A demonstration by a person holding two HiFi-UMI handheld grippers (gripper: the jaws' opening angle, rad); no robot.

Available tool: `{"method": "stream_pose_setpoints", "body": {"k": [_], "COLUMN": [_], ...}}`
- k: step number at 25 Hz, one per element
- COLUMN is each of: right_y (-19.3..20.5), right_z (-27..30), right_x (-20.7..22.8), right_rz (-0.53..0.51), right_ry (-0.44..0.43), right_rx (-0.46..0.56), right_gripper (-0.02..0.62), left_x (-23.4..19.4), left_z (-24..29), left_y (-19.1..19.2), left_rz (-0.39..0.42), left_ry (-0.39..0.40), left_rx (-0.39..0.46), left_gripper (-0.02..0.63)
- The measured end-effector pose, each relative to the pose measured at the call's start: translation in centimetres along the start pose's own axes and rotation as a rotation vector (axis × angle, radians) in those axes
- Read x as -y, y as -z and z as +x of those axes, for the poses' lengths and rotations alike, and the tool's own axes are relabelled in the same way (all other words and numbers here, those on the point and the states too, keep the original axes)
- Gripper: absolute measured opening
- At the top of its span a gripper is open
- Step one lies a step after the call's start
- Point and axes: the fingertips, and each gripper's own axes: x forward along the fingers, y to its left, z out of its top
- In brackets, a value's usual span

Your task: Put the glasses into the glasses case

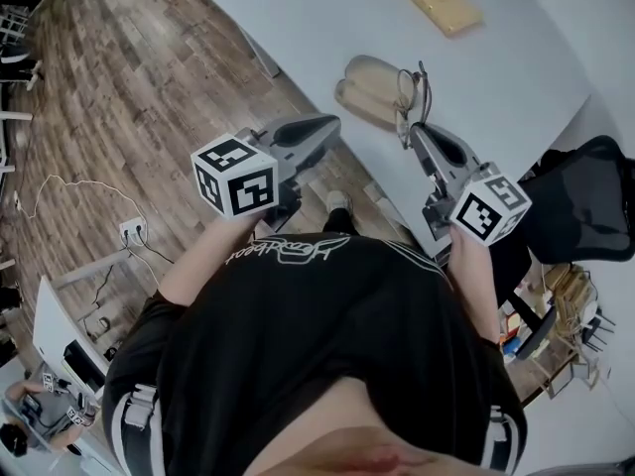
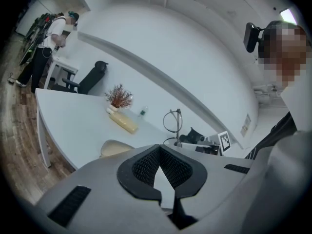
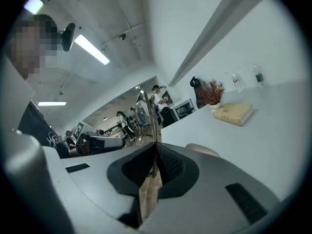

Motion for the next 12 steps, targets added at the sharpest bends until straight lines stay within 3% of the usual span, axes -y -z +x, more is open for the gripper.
{"method": "stream_pose_setpoints", "body": {"k": [12], "right_y": [0.3], "right_z": [4.7], "right_x": [4.5], "right_rz": [-0.192], "right_ry": [0.055], "right_rx": [-0.156], "right_gripper": [0.018], "left_x": [-4.6], "left_z": [1.8], "left_y": [-0.6], "left_rz": [-0.058], "left_ry": [-0.064], "left_rx": [-0.004], "left_gripper": [0.006]}}
